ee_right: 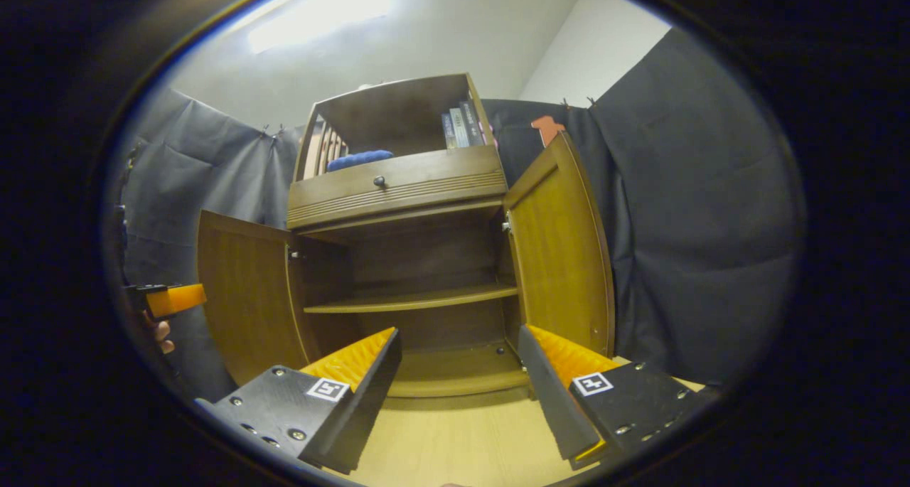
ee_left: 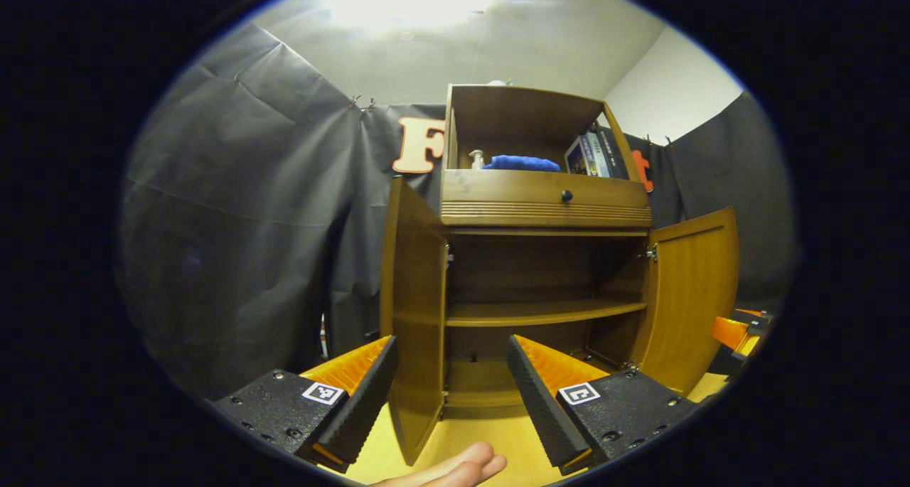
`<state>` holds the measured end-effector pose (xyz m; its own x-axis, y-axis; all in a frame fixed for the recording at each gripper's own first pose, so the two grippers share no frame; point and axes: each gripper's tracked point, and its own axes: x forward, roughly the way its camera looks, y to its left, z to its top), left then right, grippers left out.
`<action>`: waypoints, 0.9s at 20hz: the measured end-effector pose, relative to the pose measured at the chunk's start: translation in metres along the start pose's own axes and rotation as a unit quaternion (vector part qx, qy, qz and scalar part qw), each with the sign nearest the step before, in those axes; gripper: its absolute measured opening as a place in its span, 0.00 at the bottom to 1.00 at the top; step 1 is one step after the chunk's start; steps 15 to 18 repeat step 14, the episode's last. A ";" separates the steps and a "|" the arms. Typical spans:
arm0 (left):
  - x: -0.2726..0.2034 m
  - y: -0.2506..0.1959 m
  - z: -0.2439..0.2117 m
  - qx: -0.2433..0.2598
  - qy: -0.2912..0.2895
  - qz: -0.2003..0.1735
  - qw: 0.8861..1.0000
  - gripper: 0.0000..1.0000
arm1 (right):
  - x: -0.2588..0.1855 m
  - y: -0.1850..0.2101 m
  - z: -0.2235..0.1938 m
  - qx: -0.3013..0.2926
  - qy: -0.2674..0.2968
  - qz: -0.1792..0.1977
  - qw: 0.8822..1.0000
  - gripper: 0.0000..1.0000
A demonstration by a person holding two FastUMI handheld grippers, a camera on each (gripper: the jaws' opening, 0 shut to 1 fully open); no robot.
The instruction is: Open the right door of the double-door shoe cabinet with the right hand, and open the left door with the left hand.
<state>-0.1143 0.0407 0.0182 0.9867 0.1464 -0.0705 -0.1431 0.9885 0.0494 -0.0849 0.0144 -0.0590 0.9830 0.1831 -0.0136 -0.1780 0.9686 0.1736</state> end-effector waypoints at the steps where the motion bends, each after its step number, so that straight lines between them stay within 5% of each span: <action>1: 0.003 -0.008 0.002 0.002 -0.004 -0.004 1.000 0.90 | 0.003 0.000 0.002 0.001 0.000 0.000 1.000 0.98; 12: 0.067 -0.107 -0.005 -0.012 -0.005 -0.056 0.998 0.93 | 0.039 -0.024 0.020 -0.044 0.018 -0.020 0.999 0.98; 18: 0.080 -0.117 -0.010 -0.021 -0.006 -0.059 0.998 0.93 | 0.048 -0.034 0.025 -0.044 0.022 -0.029 0.998 0.98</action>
